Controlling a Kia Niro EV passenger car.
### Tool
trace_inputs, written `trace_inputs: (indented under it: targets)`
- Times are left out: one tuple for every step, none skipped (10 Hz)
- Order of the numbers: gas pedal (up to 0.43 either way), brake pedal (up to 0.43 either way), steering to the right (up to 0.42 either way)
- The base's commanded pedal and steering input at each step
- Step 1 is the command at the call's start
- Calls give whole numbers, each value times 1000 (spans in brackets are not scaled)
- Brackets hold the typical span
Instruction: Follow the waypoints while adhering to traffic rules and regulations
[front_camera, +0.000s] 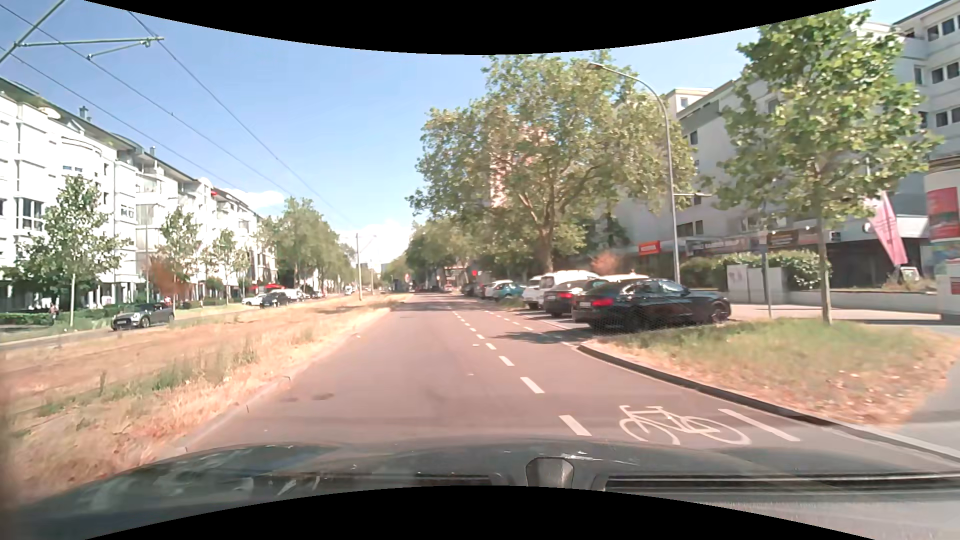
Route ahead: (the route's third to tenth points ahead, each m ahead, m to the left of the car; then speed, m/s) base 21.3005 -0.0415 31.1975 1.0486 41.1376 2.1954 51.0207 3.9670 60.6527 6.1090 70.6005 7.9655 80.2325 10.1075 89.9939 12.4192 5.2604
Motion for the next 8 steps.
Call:
trace_inputs:
  targets:
    - [118, 0, -221]
    - [138, 0, -196]
    - [150, 0, -174]
    - [150, 0, -154]
    - [157, 0, -136]
    - [177, 0, -111]
    - [189, 0, -91]
    - [197, 0, -69]
